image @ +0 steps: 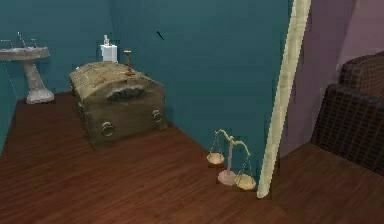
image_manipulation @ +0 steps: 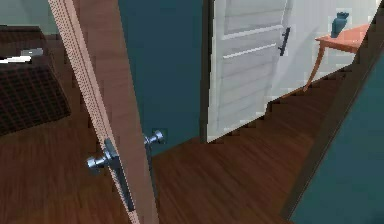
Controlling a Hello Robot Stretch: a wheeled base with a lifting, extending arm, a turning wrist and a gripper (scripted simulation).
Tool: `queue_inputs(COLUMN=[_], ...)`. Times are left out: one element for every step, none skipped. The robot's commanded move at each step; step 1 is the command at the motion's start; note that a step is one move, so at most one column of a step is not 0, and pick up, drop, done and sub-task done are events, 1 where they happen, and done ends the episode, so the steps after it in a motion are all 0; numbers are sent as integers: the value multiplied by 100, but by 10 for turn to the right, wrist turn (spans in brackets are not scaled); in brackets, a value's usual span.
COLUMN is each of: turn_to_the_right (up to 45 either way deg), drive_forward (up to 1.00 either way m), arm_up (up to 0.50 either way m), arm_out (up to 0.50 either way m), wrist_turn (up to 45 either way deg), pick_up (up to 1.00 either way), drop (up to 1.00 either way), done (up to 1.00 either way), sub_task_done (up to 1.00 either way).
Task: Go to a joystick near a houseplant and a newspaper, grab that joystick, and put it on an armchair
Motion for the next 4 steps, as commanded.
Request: queue_inputs(turn_to_the_right=[90,0,420,0], drive_forward=[0,40,0,30], arm_up=[0,0,0,0], arm_out=[0,0,0,0], wrist_turn=[0,0,0,0], pick_up=[0,0,0,0], drop=[0,0,0,0], done=[0,0,0,0], sub_task_done=[0,0,0,0])
